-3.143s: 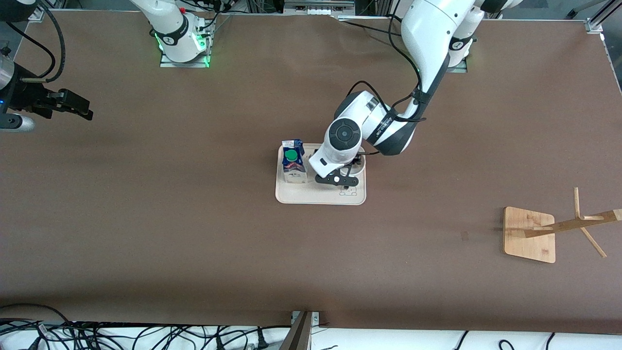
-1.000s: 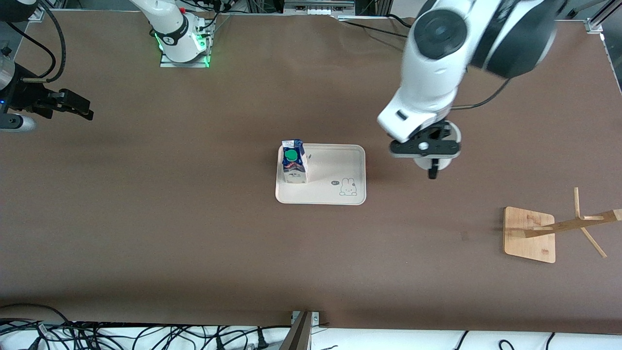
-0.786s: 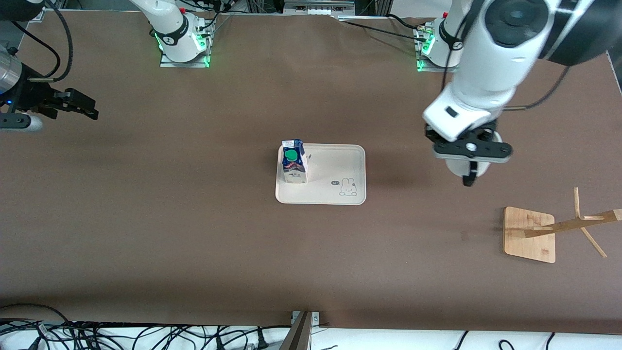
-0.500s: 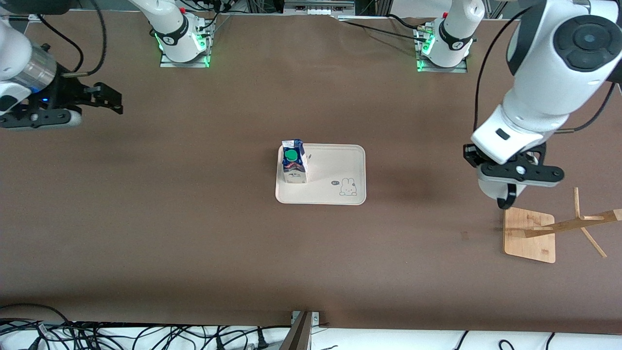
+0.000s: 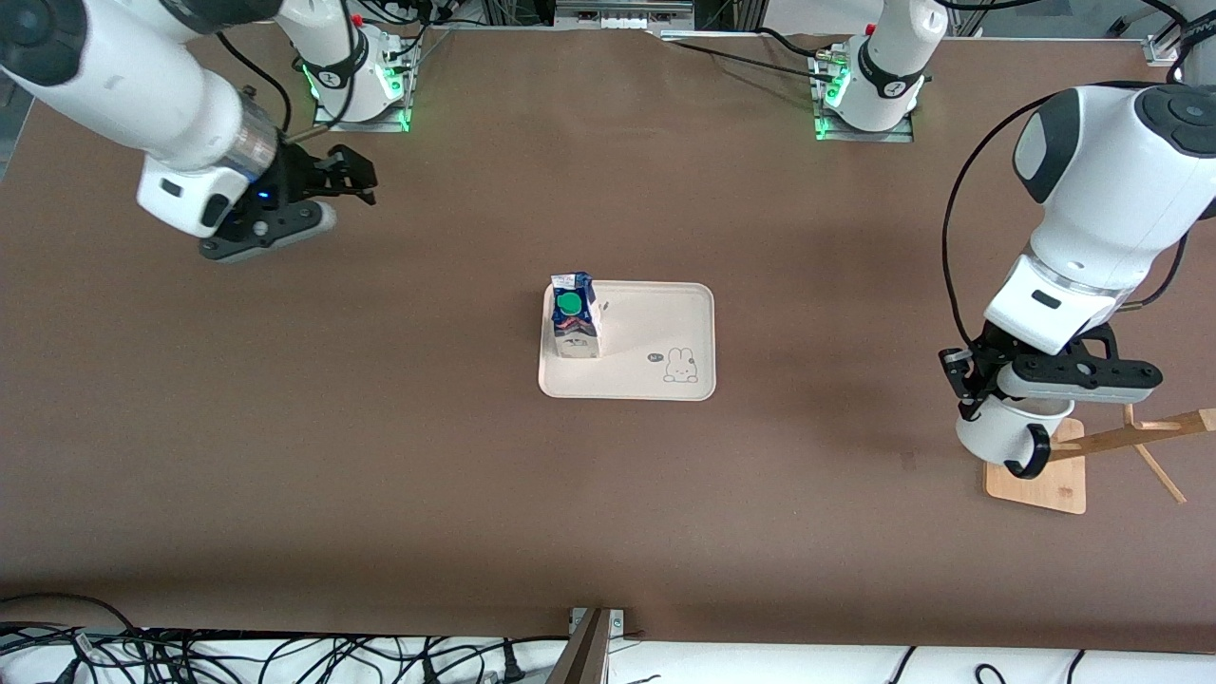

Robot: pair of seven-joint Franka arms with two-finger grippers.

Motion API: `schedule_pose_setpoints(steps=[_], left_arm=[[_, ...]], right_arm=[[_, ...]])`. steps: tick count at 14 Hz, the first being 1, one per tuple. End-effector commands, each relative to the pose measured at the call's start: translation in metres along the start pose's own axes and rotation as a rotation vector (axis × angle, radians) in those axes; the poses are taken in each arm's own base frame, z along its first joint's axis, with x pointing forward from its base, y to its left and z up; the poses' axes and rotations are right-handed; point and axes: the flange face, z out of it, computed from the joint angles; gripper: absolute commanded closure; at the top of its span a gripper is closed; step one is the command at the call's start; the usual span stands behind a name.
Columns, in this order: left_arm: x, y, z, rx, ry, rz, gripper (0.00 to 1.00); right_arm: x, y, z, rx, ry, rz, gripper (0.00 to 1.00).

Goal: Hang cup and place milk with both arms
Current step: 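Lift the mug with the left gripper while the right gripper reaches out, then carry the mug toward the stand while the right gripper grasps the carton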

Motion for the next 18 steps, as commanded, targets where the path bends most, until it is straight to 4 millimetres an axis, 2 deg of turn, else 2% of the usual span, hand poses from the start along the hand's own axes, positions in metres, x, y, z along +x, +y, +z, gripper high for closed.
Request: schedule_pose_setpoints(steps=[1, 2, 4, 6, 8, 10, 14, 18], left_arm=[[-0.034, -0.029, -0.019, -0.054, 0.028, -0.113, 1.00], [-0.034, -0.046, -0.019, -0.087, 0.018, -0.193, 1.00], [-0.036, -0.067, -0.018, -0.106, -0.006, -0.261, 1.00], [-0.038, -0.084, -0.017, -0.098, -0.025, -0.288, 1.00], [-0.040, -0.099, -0.012, -0.099, -0.033, -0.258, 1.00], [-0.045, -0.113, -0.001, -0.132, -0.045, -0.241, 1.00], [-0.047, -0.128, 0.008, -0.130, -0.052, -0.205, 1.00], [-0.047, -0.146, 0.009, -0.124, -0.043, -0.181, 1.00]], right_arm=[[0.022, -0.002, 0.025, 0.021, -0.054, 0.000, 0.00], [0.037, 0.001, 0.041, 0.022, -0.065, -0.003, 0.00], [0.068, -0.006, 0.043, 0.034, -0.056, -0.011, 0.00], [0.083, -0.026, 0.066, 0.088, -0.085, 0.037, 0.00], [0.099, -0.050, 0.078, 0.150, -0.055, 0.157, 0.00], [0.107, -0.086, 0.089, 0.152, -0.011, 0.240, 0.00], [0.116, -0.163, 0.129, 0.140, 0.041, 0.356, 0.00], [0.117, -0.192, 0.162, 0.045, 0.067, 0.376, 0.00]])
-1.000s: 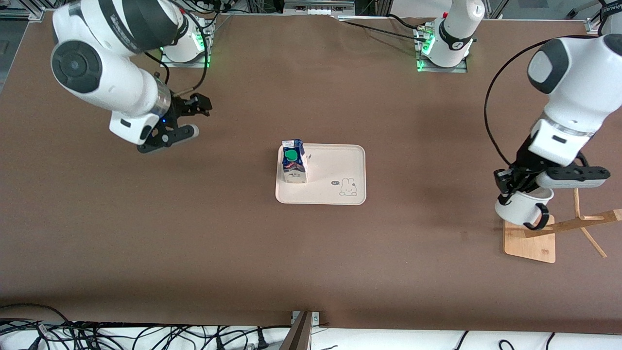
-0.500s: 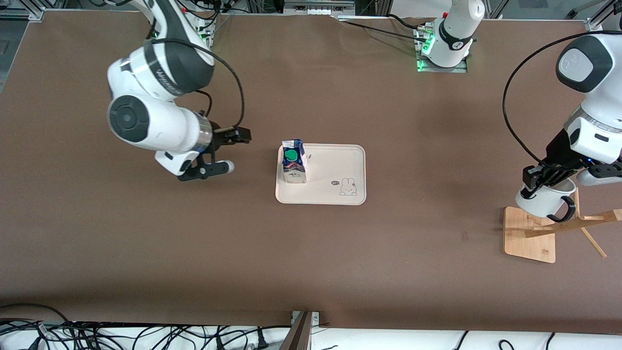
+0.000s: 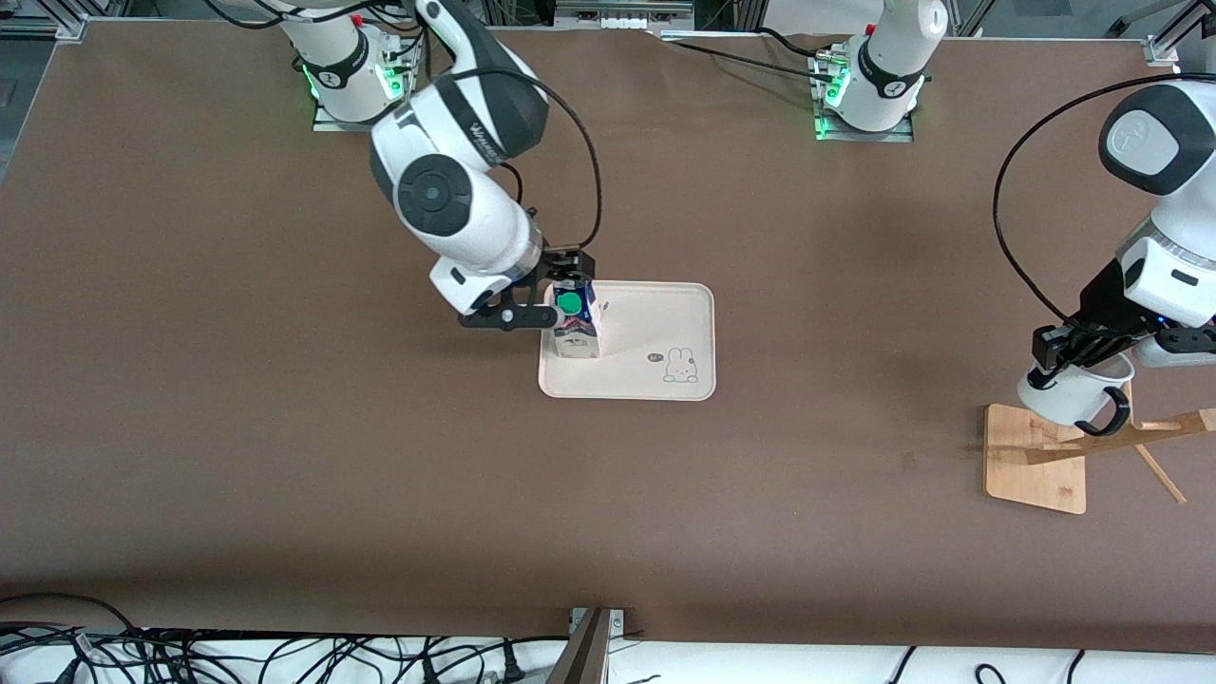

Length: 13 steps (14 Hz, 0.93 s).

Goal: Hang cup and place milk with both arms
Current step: 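Carry the mug toward the stand while the right gripper grasps the carton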

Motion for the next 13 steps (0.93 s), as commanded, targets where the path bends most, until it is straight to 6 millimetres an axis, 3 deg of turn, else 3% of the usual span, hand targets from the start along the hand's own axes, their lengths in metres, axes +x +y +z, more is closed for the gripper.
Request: schedule_pose_setpoints(steps=[1, 3, 7, 9, 12, 13], left_arm=[[0.004, -0.008, -0.002, -0.022, 0.008, 0.024, 1.00], [0.005, -0.020, -0.002, -0.016, 0.010, 0.051, 1.00], [0.008, -0.025, 0.009, -0.090, 0.013, -0.006, 1.00], [0.007, -0.031, 0.012, -0.094, 0.008, -0.021, 1.00], [0.018, -0.034, 0.004, -0.090, 0.034, 0.019, 1.00], [0.022, -0.033, 0.000, -0.094, 0.035, 0.031, 1.00]], right_arm=[[0.005, -0.010, 0.012, -0.031, 0.043, 0.031, 0.00], [0.009, -0.019, 0.022, -0.011, 0.108, 0.033, 0.00], [0.009, -0.026, 0.048, -0.045, 0.139, 0.005, 0.01], [0.011, -0.026, 0.050, -0.082, 0.172, -0.022, 0.17], [0.007, -0.030, 0.057, -0.096, 0.171, -0.038, 0.51], [0.006, -0.031, 0.057, -0.096, 0.171, -0.041, 0.54]])
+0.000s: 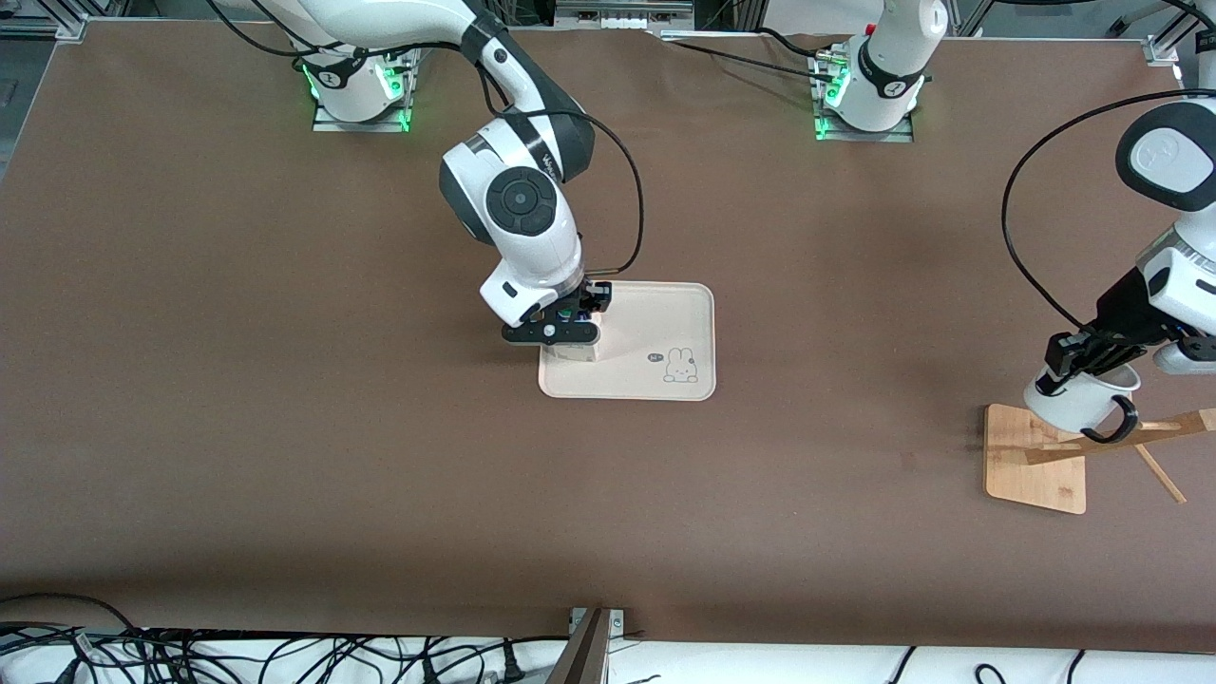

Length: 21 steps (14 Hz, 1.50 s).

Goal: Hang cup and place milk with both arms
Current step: 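Hang the mug handle on a stand peg while the right gripper carries carton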

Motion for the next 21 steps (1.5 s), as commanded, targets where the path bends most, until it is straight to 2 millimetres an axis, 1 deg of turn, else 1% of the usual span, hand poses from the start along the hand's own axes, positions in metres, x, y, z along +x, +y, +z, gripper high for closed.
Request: schedule_pose_setpoints(steps=[1, 2, 3, 4, 5, 6, 7, 8, 9, 10, 11, 12, 13, 14, 16, 17, 18, 19, 21], left_arm=[[0.018, 0.002, -0.013, -0.027, 0.018, 0.037, 1.00], [0.022, 0.005, -0.017, -0.031, 0.023, 0.041, 1.00], [0.023, 0.005, -0.015, -0.032, 0.017, 0.044, 1.00], [0.022, 0.002, -0.013, -0.030, 0.014, 0.043, 1.00], [0.022, 0.001, -0.012, -0.030, 0.011, 0.046, 1.00], [0.021, -0.003, -0.012, -0.027, 0.009, 0.042, 1.00], [0.019, -0.004, -0.010, -0.026, 0.005, 0.041, 1.00], [0.018, -0.006, -0.008, -0.025, 0.001, 0.038, 1.00], [0.018, -0.006, -0.008, -0.025, 0.000, 0.040, 1.00], [0.018, -0.007, -0.009, -0.025, 0.001, 0.050, 1.00], [0.018, -0.010, -0.009, -0.022, 0.001, 0.058, 1.00], [0.018, -0.019, -0.010, -0.015, 0.002, 0.062, 1.00], [0.018, -0.024, -0.010, -0.013, 0.002, 0.079, 1.00], [0.018, -0.031, -0.012, -0.012, -0.001, 0.083, 1.00], [0.016, -0.042, -0.014, -0.015, -0.010, 0.095, 1.00], [0.015, -0.045, -0.013, -0.015, -0.015, 0.109, 1.00], [0.016, -0.045, -0.014, -0.013, -0.013, 0.135, 0.80], [0.015, -0.043, -0.012, -0.015, -0.013, 0.144, 0.01], [0.015, -0.042, -0.014, -0.020, -0.014, 0.143, 0.00]], right_arm=[[-0.002, -0.005, -0.001, -0.013, 0.019, -0.001, 0.54], [-0.002, -0.006, -0.004, -0.009, 0.020, 0.000, 0.54], [-0.002, -0.007, -0.011, 0.001, 0.025, -0.006, 0.54], [-0.003, -0.007, -0.024, 0.009, 0.033, -0.016, 0.54], [-0.007, -0.006, -0.044, 0.016, 0.037, -0.021, 0.54], [-0.008, 0.000, -0.060, 0.009, 0.033, -0.020, 0.54], [-0.009, 0.008, -0.079, 0.007, 0.033, -0.018, 0.54], [-0.008, 0.021, -0.095, -0.007, 0.022, -0.030, 0.54], [-0.007, 0.036, -0.108, -0.032, 0.000, -0.049, 0.54], [-0.001, 0.058, -0.113, -0.071, -0.034, -0.068, 0.54], [0.009, 0.079, -0.115, -0.096, -0.049, -0.071, 0.54], [0.020, 0.100, -0.118, -0.108, -0.048, -0.059, 0.54], [0.032, 0.123, -0.120, -0.122, -0.051, -0.054, 0.54], [0.041, 0.145, -0.119, -0.138, -0.061, -0.075, 0.54], [0.063, 0.204, -0.107, -0.158, -0.098, -0.100, 0.54], [0.073, 0.232, -0.104, -0.132, -0.119, -0.092, 0.54], [0.077, 0.258, -0.098, -0.112, -0.156, -0.098, 0.54], [0.079, 0.281, -0.094, -0.101, -0.196, -0.138, 0.54], [0.083, 0.328, -0.085, -0.077, -0.235, -0.191, 0.54]])
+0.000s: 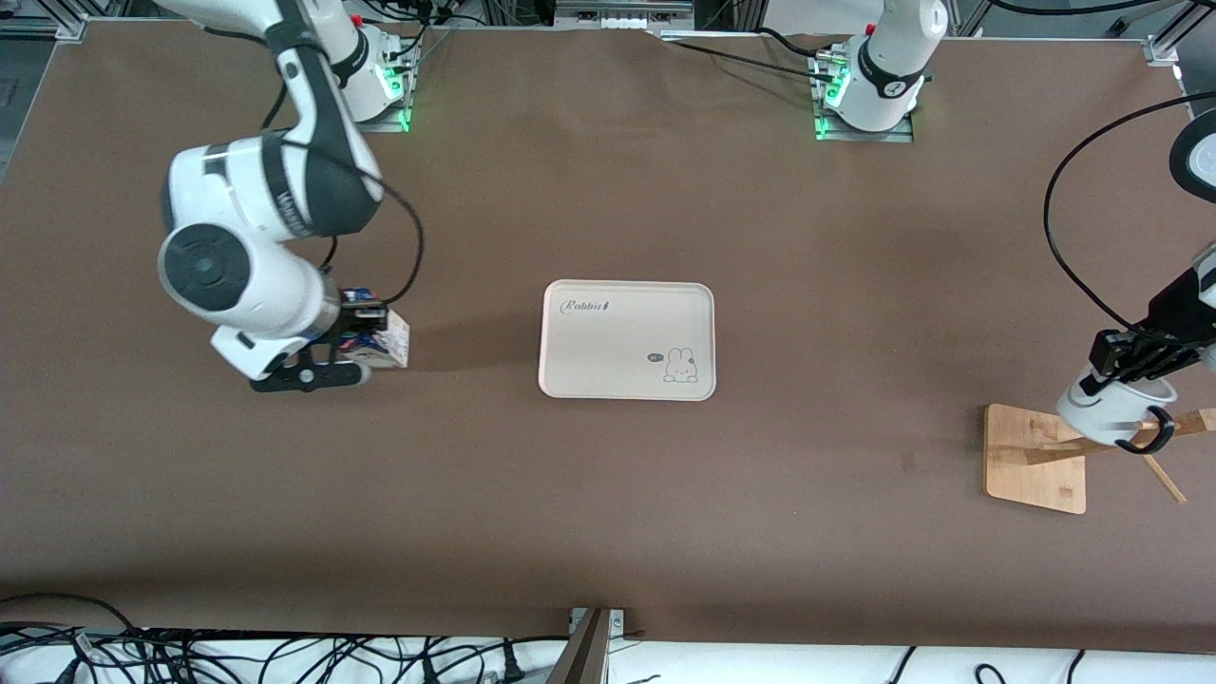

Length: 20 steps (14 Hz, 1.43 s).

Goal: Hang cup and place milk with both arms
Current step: 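Hang the mug handle on a stand peg while the right gripper carries carton, then open the left gripper off the mug while the right gripper lowers carton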

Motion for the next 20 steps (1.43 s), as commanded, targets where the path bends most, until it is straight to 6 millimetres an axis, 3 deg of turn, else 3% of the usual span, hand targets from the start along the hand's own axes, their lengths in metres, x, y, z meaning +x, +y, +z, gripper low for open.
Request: schedule_pose_setpoints(steps=[1, 3, 4, 11, 15, 17, 18, 19, 20], left_arm=[[0.006, 0.007, -0.008, -0.036, 0.009, 0.023, 0.00], [0.006, 0.027, -0.017, -0.066, -0.040, 0.054, 0.00], [0.009, 0.035, -0.024, -0.087, -0.066, 0.067, 0.00], [0.019, 0.066, -0.080, -0.057, -0.244, 0.110, 0.00], [0.024, 0.110, -0.112, 0.028, -0.341, 0.162, 0.00], [0.021, 0.141, -0.113, 0.042, -0.418, 0.160, 0.00], [0.022, 0.153, -0.110, 0.058, -0.441, 0.152, 0.00], [0.020, 0.165, -0.111, 0.059, -0.460, 0.146, 0.00], [0.016, 0.174, -0.109, 0.060, -0.490, 0.140, 0.00]], right_arm=[[-0.008, 0.055, 0.018, 0.055, -0.054, -0.079, 0.54], [-0.013, 0.103, 0.038, 0.094, -0.079, -0.093, 0.54], [-0.015, 0.113, 0.046, 0.123, -0.089, -0.090, 0.54], [-0.036, 0.122, 0.072, 0.145, -0.092, -0.061, 0.54], [-0.058, 0.124, 0.087, 0.153, -0.046, -0.039, 0.53], [-0.071, 0.124, 0.098, 0.163, -0.055, -0.035, 0.51], [-0.071, 0.125, 0.100, 0.163, -0.052, -0.034, 0.38], [-0.071, 0.125, 0.101, 0.162, -0.052, -0.034, 0.08], [-0.070, 0.124, 0.104, 0.161, -0.058, -0.036, 0.00]])
